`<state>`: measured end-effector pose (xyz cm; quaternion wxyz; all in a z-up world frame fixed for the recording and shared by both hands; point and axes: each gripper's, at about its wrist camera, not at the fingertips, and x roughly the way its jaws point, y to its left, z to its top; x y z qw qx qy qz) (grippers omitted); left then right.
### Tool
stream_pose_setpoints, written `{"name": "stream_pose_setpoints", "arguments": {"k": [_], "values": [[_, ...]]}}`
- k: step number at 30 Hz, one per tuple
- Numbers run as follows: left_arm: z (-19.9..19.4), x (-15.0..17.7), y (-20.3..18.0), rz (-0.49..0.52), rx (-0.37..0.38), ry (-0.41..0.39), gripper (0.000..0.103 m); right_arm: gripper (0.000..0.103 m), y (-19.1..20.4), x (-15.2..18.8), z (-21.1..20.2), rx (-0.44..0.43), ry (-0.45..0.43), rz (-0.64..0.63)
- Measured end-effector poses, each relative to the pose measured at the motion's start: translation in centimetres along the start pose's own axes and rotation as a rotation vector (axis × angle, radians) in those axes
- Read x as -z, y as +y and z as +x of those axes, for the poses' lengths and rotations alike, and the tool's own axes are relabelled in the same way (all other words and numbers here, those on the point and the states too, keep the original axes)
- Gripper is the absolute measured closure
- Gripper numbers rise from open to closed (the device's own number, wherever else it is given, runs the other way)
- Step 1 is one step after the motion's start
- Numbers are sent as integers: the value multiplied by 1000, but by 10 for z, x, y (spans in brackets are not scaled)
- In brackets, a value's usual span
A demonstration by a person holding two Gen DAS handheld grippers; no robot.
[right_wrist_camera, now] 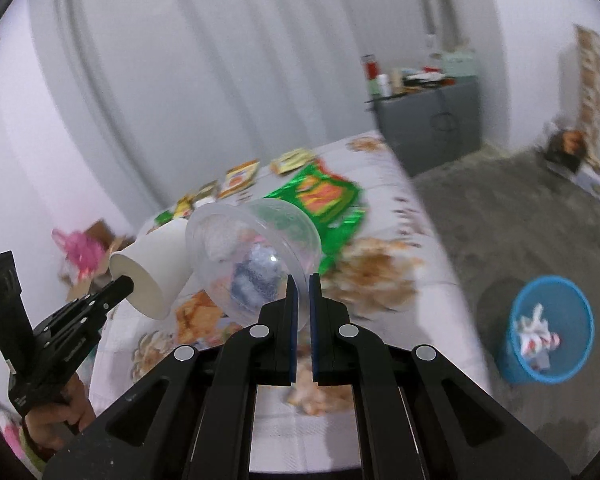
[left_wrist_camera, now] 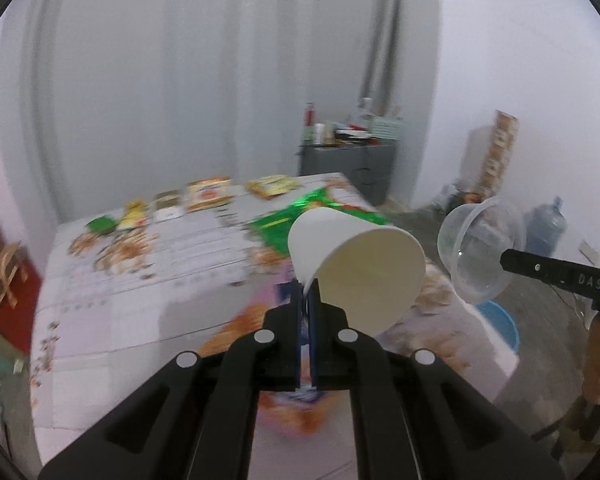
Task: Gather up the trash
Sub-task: 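Carry the paper cup over the wastebasket and open the left gripper while the right drops the bowl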
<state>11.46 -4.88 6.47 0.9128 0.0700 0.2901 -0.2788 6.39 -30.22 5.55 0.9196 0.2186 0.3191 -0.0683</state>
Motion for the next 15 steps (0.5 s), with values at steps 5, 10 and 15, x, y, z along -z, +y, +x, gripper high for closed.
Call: {"name": "stream_pose_setpoints", "arguments": {"k": [5, 10, 15], "values": [[16, -18, -58, 93, 102, -6, 101, 99, -56, 5, -35, 68, -64, 120], [41, -33, -129, 217, 203, 21, 101, 99, -110, 15, -61, 120, -123, 244], [74, -44, -192, 307, 274, 66, 100, 99, -164, 28, -74, 190, -156, 357]]}}
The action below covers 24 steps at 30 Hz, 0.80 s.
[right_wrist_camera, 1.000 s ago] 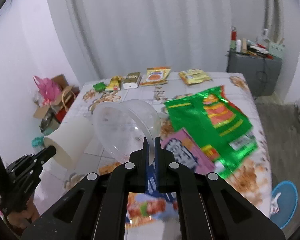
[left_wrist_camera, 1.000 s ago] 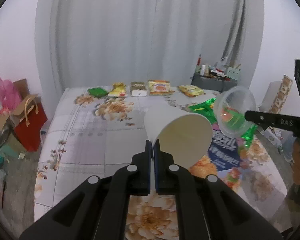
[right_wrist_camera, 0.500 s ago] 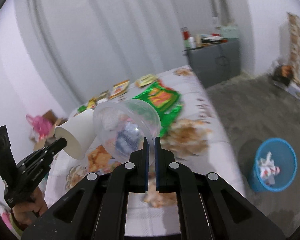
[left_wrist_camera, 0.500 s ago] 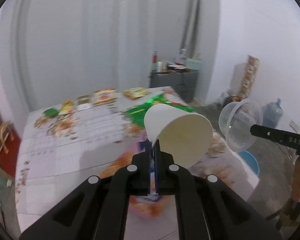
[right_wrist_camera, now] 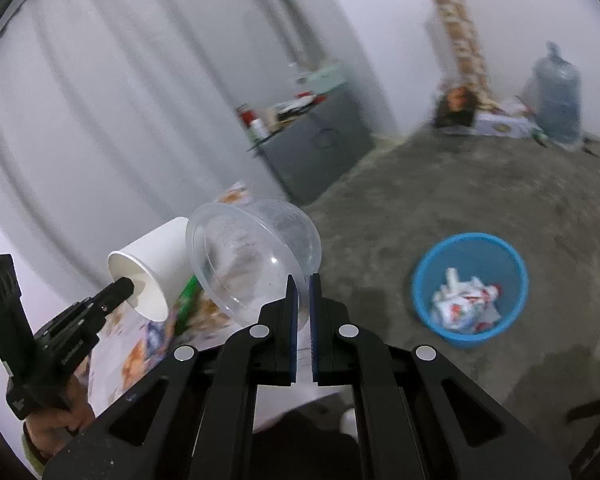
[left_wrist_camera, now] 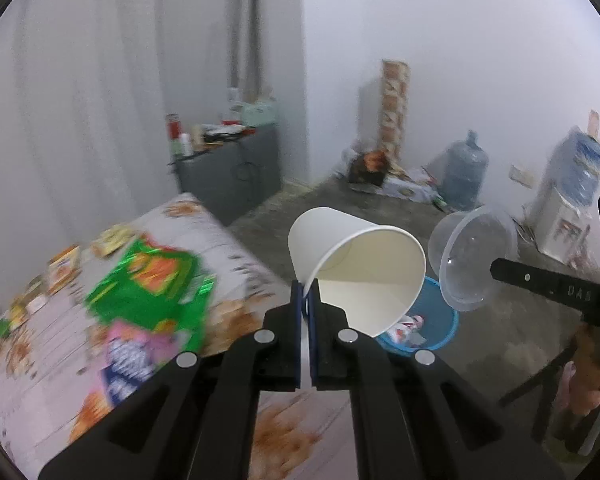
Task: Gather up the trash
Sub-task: 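Carry the paper cup over the wastebasket and open the left gripper while the right drops the bowl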
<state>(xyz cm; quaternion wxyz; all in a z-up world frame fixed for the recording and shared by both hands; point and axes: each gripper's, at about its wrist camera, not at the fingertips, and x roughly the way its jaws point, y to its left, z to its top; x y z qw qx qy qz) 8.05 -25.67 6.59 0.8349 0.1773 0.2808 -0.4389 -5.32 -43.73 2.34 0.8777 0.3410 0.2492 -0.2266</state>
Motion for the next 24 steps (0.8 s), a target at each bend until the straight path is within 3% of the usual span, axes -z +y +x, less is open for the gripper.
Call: {"name": "stream_pose_setpoints", "arguments": {"k": [10, 17, 24], "values": [[101, -27, -77, 135, 102, 132, 100, 99, -99, 5, 18, 130, 19, 210], [179, -34, -114, 145, 160, 271, 100, 99, -155, 20, 46, 228, 86, 336], [257, -44, -143, 140, 200, 390, 100, 99, -184, 27, 82, 303, 149, 395]]}}
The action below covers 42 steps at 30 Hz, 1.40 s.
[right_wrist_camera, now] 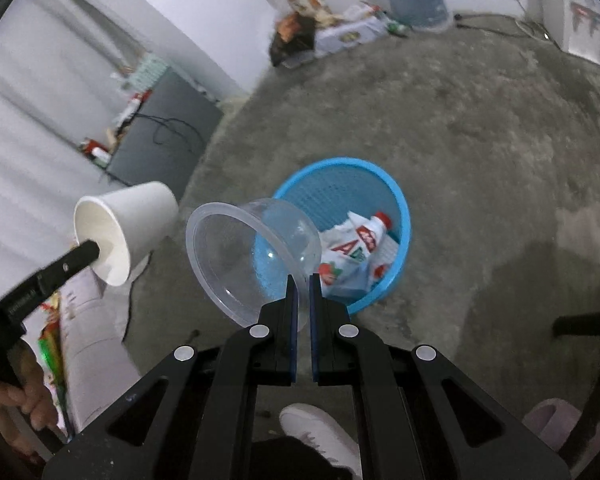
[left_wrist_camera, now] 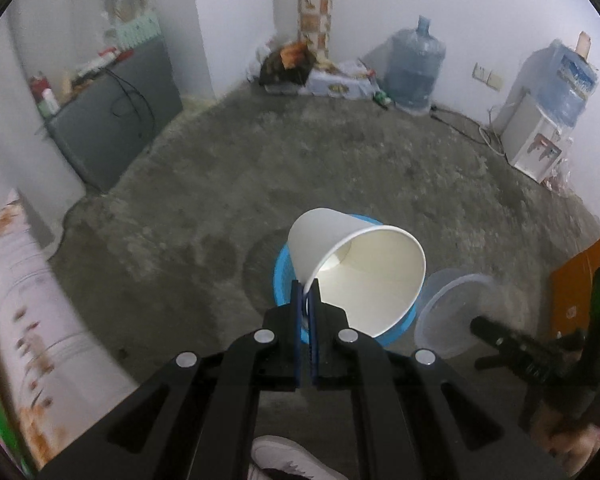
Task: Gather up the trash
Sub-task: 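Carry the paper cup over the wastebasket and open the left gripper while the right drops the bowl, then move both grippers back over the bed toward the pink Gouyaer chip bag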
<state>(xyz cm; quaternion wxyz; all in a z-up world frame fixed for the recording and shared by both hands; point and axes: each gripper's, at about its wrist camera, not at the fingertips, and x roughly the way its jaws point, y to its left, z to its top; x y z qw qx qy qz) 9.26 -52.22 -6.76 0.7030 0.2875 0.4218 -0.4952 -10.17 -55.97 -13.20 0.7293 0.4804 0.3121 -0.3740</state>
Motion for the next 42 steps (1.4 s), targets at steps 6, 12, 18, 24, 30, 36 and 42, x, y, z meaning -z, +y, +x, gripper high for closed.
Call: {"name": "stream_pose_setpoints", "arguments": {"k": [6, 12, 18, 24, 30, 36, 42], "values": [[52, -28, -12, -31, 47, 51, 97, 92, -14, -12, 42, 61, 33, 35], [85, -30, -18, -98, 64, 101, 67, 63, -25, -12, 67, 124, 74, 36], [57, -24, -19, -78, 61, 54, 64, 59, -25, -2, 41, 114, 47, 29], [0, -17, -14, -83, 85, -29, 55, 51, -8, 4, 8, 104, 1, -13], [-83, 13, 6, -95, 124, -121, 39, 36, 41, 5, -30, 76, -52, -126], [-158, 80, 64, -240, 105, -158, 28, 17, 108, 27, -59, 94, -89, -320], [-229, 164, 128, -409, -78, -221, 21, 8, 169, 64, -83, 89, -157, -537]]}}
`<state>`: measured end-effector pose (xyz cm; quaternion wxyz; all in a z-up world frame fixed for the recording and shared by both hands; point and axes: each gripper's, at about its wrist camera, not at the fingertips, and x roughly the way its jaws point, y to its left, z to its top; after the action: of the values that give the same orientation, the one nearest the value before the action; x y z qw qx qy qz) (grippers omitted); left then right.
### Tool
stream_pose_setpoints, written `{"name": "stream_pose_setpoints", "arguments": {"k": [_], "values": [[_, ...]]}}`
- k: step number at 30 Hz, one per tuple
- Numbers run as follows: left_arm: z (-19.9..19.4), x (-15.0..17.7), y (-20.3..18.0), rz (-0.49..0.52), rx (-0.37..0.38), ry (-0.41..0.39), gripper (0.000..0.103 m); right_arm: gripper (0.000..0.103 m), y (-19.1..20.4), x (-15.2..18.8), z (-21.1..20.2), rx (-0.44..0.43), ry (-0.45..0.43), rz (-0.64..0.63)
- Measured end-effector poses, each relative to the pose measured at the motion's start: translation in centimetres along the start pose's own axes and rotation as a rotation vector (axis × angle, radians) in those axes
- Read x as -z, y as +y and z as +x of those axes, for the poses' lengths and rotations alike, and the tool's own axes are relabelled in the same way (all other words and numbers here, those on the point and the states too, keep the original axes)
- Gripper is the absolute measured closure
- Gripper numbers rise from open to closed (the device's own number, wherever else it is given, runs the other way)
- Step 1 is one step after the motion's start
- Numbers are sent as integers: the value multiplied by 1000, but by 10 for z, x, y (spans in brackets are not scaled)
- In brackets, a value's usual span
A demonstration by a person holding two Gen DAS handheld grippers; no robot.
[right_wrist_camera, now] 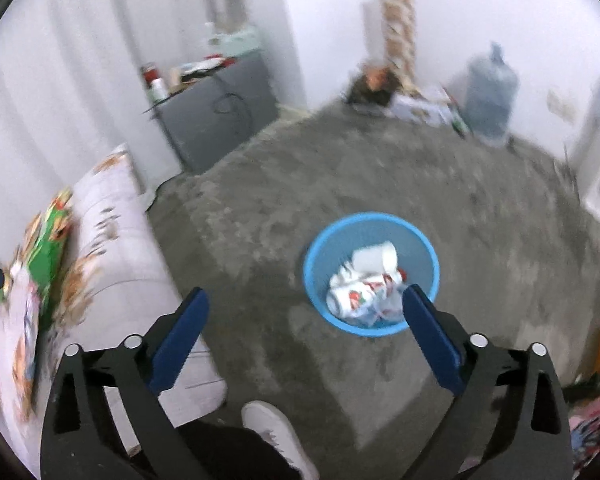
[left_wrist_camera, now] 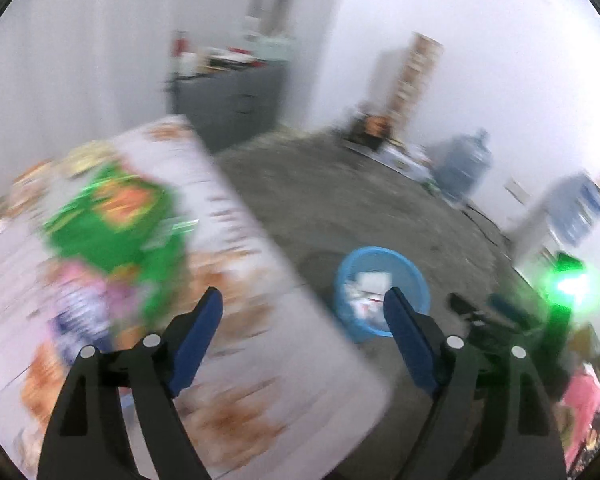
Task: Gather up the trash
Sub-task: 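Move both grippers back over the bed toward the pink Gouyaer chip bag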
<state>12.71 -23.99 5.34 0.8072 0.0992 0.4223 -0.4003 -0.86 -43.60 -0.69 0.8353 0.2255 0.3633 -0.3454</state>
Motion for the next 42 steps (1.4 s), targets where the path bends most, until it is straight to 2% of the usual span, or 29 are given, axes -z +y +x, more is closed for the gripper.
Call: {"name": "stream_pose_setpoints", "arguments": {"k": [7, 14, 18, 20, 23, 26, 32, 35, 42], "values": [[-62, 53, 84, -186, -147, -69, 18, 8, 65, 8, -25, -7, -49, -180], [-94, 83, 128, -290, -208, -129, 18, 8, 125, 22, -49, -39, -106, -337], [-113, 93, 144, -307, -239, -168, 18, 8, 133, 25, -55, -94, -120, -343], [-127, 101, 152, -313, -268, -201, 17, 8, 131, 25, -56, -168, -118, -330], [-141, 116, 165, -333, -316, -229, 14, 8, 137, 30, -62, -231, -120, -304], [-143, 130, 179, -363, -339, -225, 14, 8, 143, 31, -61, -270, -114, -298], [-129, 152, 203, -435, -338, -168, 14, 8, 154, 29, -42, -423, 35, -213], [-119, 154, 207, -436, -339, -157, 14, 9, 161, 30, -32, -450, 90, -196], [-98, 151, 208, -409, -331, -141, 14, 30, 165, 33, -8, -519, 213, -129]]}}
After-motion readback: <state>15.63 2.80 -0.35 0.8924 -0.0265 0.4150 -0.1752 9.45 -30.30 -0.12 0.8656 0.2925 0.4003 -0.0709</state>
